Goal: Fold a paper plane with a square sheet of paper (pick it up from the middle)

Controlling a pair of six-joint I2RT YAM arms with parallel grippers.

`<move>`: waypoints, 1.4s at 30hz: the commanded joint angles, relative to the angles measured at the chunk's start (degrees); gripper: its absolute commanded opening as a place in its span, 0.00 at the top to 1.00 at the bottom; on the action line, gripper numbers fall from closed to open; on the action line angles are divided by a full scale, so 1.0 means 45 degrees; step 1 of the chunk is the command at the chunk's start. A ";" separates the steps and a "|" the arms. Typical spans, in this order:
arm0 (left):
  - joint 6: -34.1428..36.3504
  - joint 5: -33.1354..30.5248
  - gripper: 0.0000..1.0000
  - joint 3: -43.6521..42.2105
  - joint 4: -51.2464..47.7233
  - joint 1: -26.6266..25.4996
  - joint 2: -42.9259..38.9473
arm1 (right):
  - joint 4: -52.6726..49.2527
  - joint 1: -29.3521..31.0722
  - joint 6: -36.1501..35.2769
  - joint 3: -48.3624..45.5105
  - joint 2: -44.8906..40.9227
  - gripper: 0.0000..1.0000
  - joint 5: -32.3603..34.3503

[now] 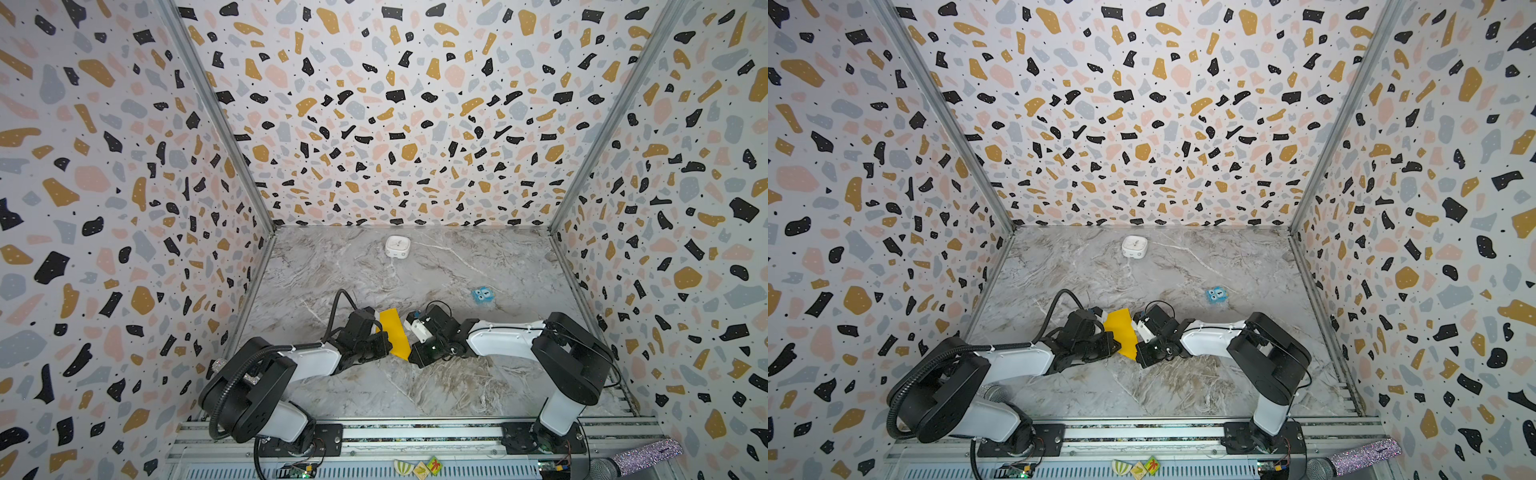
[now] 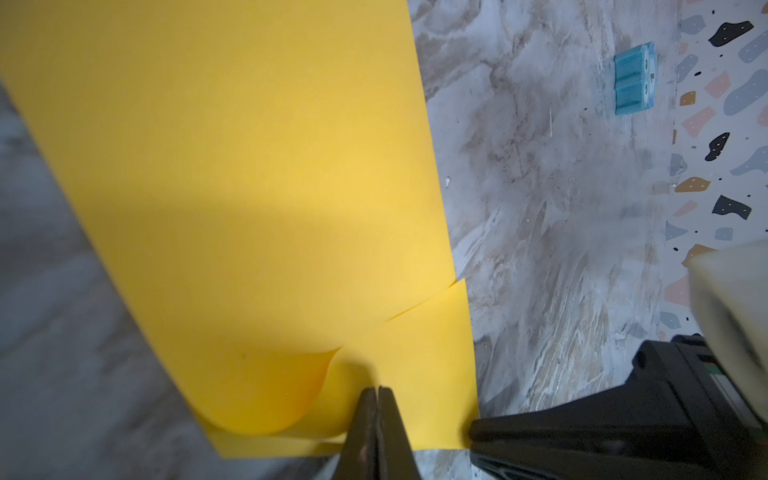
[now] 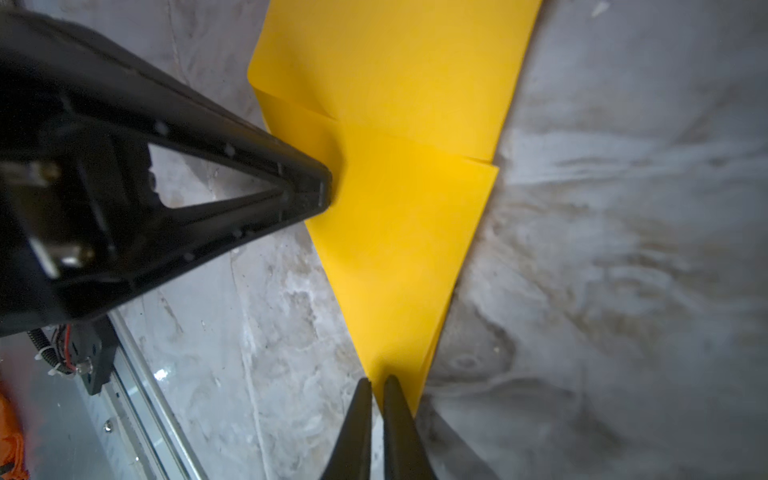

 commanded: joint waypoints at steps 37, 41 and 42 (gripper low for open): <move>0.0944 0.0491 0.92 0.1124 -0.1168 -0.0337 -0.0942 | -0.0247 0.0370 -0.0279 0.1089 0.0932 0.86 0.0677; 0.1044 0.0283 0.91 0.1132 -0.1268 -0.0804 -0.0694 | -0.0188 0.0317 0.0018 0.1002 0.1039 0.86 0.0555; 0.1047 0.0205 0.91 0.1130 -0.1321 -0.0874 -0.0585 | -0.0201 0.0312 0.0091 0.0971 0.1064 0.86 0.0538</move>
